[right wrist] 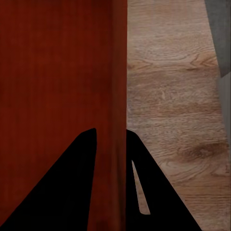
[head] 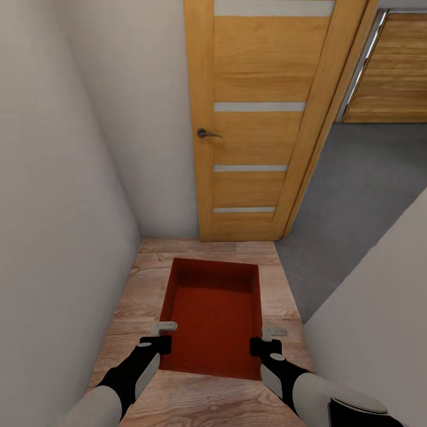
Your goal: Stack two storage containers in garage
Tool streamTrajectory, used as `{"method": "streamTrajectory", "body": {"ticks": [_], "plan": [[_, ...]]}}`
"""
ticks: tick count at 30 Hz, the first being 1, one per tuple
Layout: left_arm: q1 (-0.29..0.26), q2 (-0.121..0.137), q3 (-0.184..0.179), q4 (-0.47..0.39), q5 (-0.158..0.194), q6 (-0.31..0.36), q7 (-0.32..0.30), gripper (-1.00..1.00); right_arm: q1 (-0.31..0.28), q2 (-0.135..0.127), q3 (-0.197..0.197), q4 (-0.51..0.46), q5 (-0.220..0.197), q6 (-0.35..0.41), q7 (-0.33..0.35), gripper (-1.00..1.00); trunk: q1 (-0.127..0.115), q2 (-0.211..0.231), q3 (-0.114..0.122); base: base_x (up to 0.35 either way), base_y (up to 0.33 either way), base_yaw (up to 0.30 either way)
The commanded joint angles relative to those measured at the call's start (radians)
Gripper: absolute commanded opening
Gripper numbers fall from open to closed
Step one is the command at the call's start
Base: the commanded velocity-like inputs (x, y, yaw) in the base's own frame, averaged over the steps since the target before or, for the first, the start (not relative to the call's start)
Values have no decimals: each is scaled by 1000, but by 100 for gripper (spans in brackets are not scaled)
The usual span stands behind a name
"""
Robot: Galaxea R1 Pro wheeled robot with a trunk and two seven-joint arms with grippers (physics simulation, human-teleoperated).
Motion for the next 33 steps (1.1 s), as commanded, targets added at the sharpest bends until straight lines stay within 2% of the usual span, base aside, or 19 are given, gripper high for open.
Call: {"method": "streamTrajectory", "body": {"ticks": [1, 33], "plan": [[-1, 41, 14, -41, -3, -11, 14, -100, 0, -2, 22, 17, -14, -1, -2, -100, 1, -1, -1, 321, 0, 0], [-1, 41, 14, -41, -3, -11, 14, -100, 0, -2, 22, 17, -14, -1, -4, -100, 1, -1, -1, 321, 0, 0]]}}
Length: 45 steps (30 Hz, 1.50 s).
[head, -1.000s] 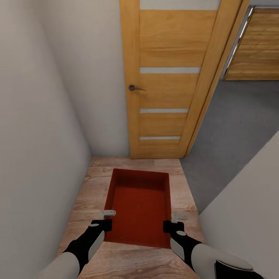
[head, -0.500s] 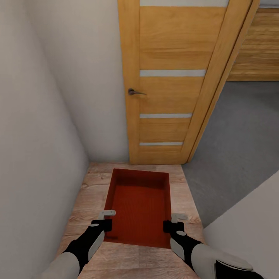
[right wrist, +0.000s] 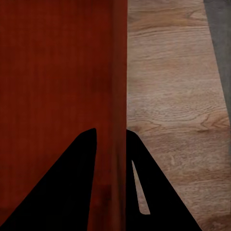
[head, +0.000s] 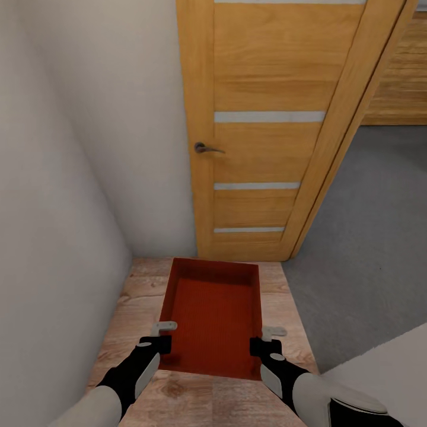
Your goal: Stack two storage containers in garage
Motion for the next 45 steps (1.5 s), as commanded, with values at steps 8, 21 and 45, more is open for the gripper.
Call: {"method": "streamTrajectory", "body": {"ticks": [8, 21, 45], "plan": [[-1, 40, 15, -40, -3, -12, 14, -100, 0, -2, 22, 19, -14, -1, -2, -100, 1, -1, -1, 321, 0, 0], [-1, 40, 15, -40, -3, -12, 15, -100, 0, -2, 22, 19, -14, -1, -2, -100, 1, -1, -1, 144, 0, 0], [-1, 40, 15, -40, -4, -12, 15, -100, 0, -3, 20, 19, -14, -1, -1, -100, 1, -1, -1, 0, 0, -122]]}}
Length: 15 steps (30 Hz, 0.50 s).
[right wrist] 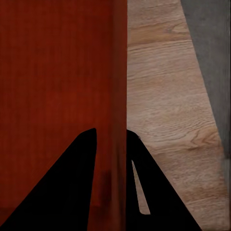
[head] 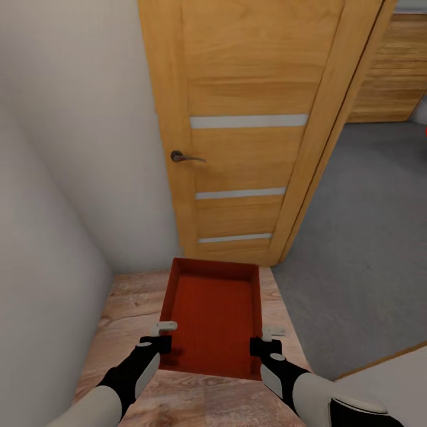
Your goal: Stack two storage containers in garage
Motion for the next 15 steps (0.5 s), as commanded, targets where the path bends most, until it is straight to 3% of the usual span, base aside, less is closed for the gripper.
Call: {"method": "streamTrajectory", "body": {"ticks": [1, 15], "plan": [[-1, 41, 14, -40, -2, -13, 14, -100, 0, -1, 21, 19, -14, 0, -2, -100, 0, -1, -1, 0, 0, -250], [-1, 41, 14, -40, -2, -13, 14, -100, 0, -1, 21, 19, -14, 0, -2, -100, 0, -1, -1, 0, 0, -250]]}}
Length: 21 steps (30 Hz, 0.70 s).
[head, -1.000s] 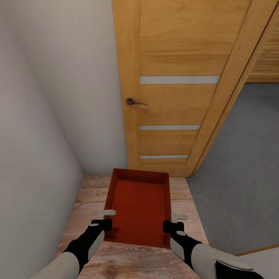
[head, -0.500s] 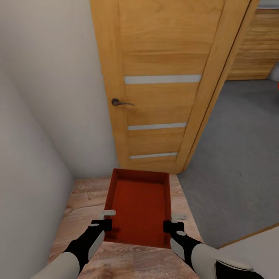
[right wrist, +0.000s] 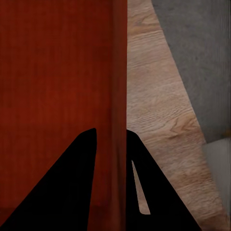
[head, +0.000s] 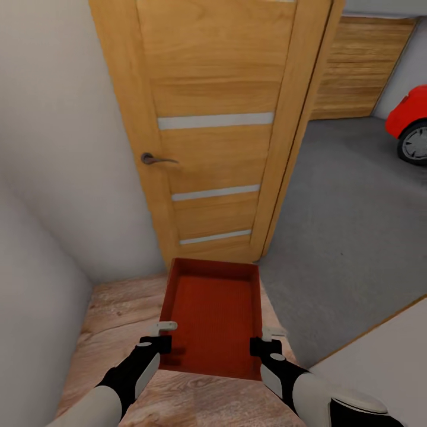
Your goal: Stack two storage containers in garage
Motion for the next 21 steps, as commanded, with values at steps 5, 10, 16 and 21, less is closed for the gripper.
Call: {"method": "streamTrajectory", "body": {"ticks": [5, 10, 16, 21], "plan": [[-1, 41, 14, -39, -2, -13, 14, -100, 0, -2, 21, 19, -13, -1, -2, -100, 0, -1, -1, 0, 0, -249], [-1, 41, 14, -39, -2, -13, 14, -100, 0, -2, 21, 19, -13, 0, -2, -100, 0, -1, -1, 0, 0, -249], [-1, 41, 14, -39, -3, -13, 13, -100, 0, -2, 21, 19, -13, -1, -2, -100, 0, -1, -1, 0, 0, -248], [-1, 41, 14, -39, -3, -13, 13, -100, 0, -2, 21, 19, -13, 0, -3, -100, 0, -1, -1, 0, 0, -207]]}}
